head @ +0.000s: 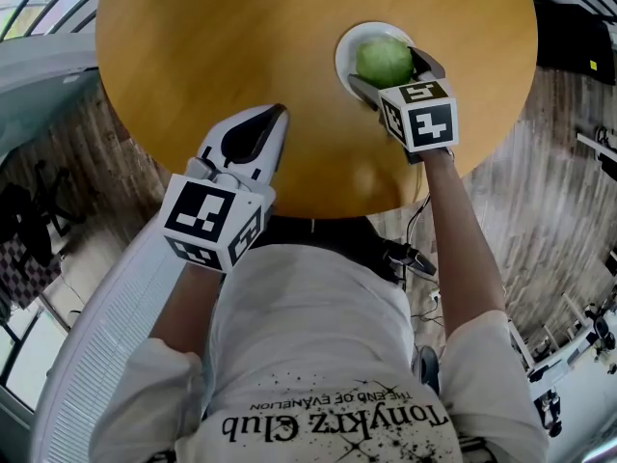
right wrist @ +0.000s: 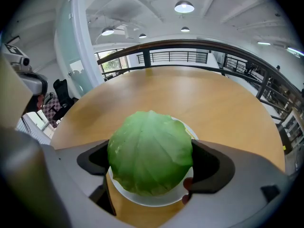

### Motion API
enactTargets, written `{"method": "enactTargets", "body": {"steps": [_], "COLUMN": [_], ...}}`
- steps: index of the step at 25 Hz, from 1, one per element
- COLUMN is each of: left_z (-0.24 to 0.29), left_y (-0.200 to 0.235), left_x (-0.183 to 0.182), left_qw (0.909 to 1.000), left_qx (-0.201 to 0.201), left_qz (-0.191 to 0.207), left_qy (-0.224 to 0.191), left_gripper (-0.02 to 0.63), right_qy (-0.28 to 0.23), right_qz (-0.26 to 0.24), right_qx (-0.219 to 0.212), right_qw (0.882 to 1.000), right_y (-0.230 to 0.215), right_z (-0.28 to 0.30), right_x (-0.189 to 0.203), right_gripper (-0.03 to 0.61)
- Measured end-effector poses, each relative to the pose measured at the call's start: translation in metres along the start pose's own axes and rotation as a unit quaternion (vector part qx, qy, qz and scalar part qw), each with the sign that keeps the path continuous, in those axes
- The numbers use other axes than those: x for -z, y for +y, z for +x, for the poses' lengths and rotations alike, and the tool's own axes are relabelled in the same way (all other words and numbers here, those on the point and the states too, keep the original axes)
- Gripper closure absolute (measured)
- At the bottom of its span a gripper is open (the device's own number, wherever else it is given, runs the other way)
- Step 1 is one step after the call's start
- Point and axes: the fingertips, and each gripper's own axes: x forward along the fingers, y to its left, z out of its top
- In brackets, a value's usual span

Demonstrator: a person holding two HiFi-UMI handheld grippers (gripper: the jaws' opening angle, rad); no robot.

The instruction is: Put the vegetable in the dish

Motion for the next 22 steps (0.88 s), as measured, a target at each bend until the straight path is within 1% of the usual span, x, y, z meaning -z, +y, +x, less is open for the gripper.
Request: {"method": "enactTargets", "body": {"steps": [7,12,22], "left_z": [0.0019,0.0011,0.0018], "left_y": [0.0008,0.0016,0.0026], "left_x": [0.0044,0.0038,0.0025], "left_qw": [1.0000,1.0000,1.0000], "left_qx": [0.000,-0.002,0.001], "left_qz": [-0.003,-0.006,-0.009], "left_qy": [0.002,0.001,0.000], "left_gripper": [0.591,0.591,0.591], "right_qy": [0.009,0.017,0.031], "right_qz": [-0.001,-0.016,-0.020], "right_qx": [0.004,0.007,0.011], "right_qw": [1.000,1.000,0.999], "right_y": [-0.0027,-0.0021,-0.0015], "right_z": [0.0058,0.0070,0.0086], "right_x": [0.0042,0.0048,0.0028], "right_gripper": [0.091,0.091,0.092]}}
